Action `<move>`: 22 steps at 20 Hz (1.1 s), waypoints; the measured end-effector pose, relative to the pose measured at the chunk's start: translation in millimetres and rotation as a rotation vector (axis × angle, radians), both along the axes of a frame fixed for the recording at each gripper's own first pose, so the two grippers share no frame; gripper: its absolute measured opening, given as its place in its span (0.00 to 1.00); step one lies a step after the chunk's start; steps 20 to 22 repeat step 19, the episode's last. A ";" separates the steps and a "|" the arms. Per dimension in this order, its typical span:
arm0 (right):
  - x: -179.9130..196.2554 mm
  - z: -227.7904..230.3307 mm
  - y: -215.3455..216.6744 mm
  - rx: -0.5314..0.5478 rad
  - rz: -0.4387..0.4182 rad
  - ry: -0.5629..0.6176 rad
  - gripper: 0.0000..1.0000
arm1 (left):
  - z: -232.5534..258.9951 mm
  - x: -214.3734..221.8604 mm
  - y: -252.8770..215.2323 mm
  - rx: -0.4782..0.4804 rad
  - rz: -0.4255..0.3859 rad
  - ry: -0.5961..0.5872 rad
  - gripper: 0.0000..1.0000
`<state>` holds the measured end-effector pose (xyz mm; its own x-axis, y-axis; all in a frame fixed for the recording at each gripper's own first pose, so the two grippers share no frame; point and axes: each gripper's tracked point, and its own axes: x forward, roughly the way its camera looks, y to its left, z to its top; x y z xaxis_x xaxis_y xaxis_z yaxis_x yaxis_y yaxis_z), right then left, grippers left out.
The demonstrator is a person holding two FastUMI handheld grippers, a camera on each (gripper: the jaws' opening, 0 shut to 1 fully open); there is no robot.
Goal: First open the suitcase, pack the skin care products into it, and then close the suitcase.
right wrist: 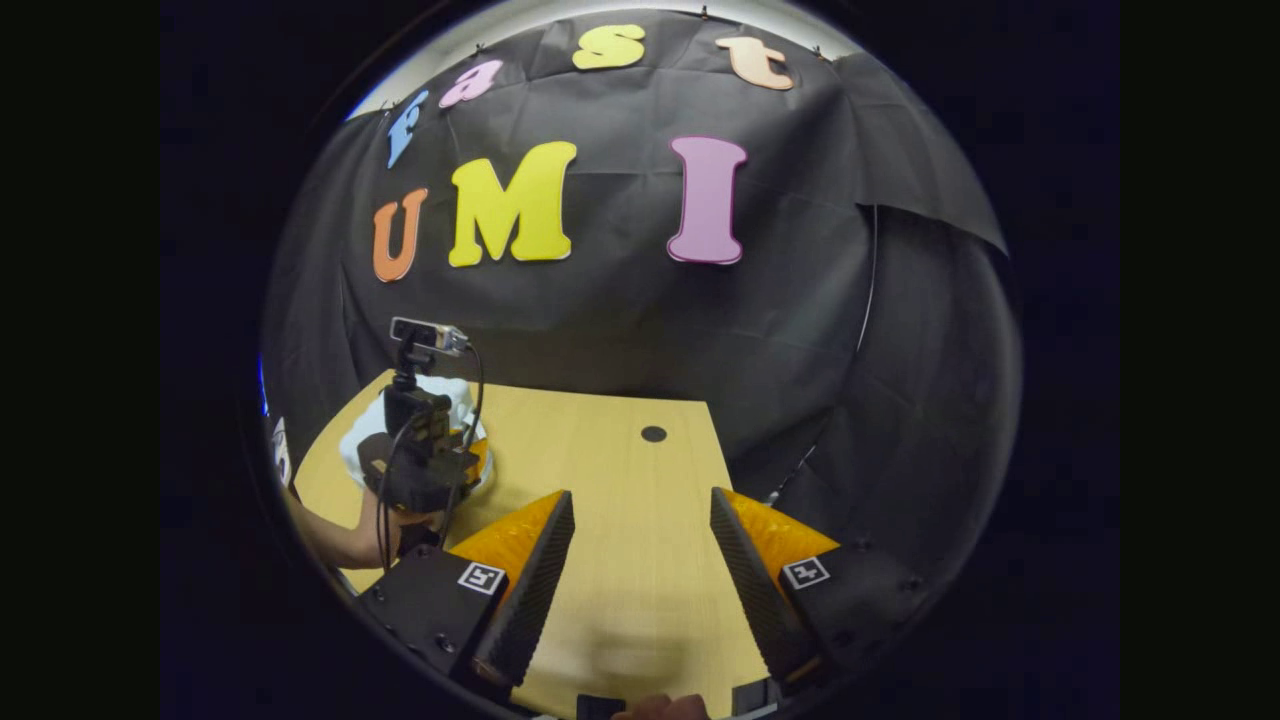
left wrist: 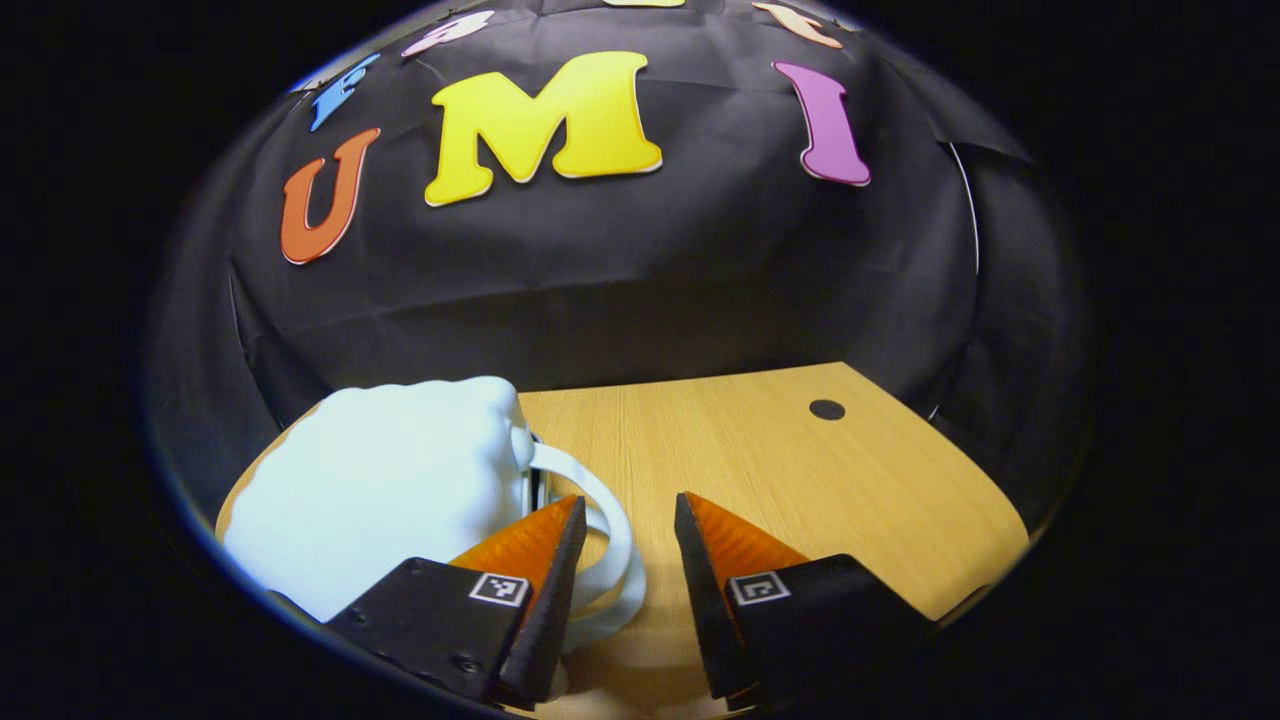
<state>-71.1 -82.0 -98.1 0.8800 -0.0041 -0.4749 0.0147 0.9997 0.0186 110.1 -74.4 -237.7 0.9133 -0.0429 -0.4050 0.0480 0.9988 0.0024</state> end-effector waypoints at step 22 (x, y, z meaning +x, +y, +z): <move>78.4 137.3 111.6 0.059 0.045 -0.410 0.82 | 254.3 -85.9 89.6 -0.054 0.119 -0.393 0.96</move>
